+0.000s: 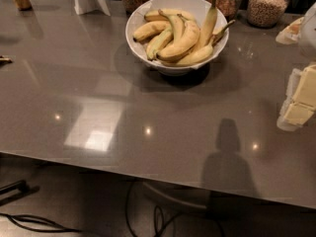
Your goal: Pick banana from white bowl
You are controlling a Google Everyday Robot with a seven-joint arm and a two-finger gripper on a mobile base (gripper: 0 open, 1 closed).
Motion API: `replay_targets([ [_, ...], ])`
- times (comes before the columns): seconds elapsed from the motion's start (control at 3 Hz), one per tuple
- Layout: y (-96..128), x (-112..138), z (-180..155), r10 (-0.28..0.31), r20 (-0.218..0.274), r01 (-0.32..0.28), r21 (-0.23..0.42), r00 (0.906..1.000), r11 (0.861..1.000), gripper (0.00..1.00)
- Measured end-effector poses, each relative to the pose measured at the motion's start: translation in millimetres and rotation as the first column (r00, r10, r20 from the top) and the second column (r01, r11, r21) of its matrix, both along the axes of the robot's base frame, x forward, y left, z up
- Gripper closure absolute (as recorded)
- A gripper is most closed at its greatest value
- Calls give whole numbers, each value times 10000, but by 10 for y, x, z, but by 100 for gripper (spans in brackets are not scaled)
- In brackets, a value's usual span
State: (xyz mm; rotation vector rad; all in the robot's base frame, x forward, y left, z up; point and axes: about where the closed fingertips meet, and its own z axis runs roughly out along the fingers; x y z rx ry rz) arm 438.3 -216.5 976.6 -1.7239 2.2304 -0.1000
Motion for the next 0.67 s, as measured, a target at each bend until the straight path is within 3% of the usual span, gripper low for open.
replay_targets([
  [0.33,19,24,35,53,203,-53,-5,9998,10000,0],
  [0.67,219,247,200,961,1174,-943,-214,9884,9953,0],
])
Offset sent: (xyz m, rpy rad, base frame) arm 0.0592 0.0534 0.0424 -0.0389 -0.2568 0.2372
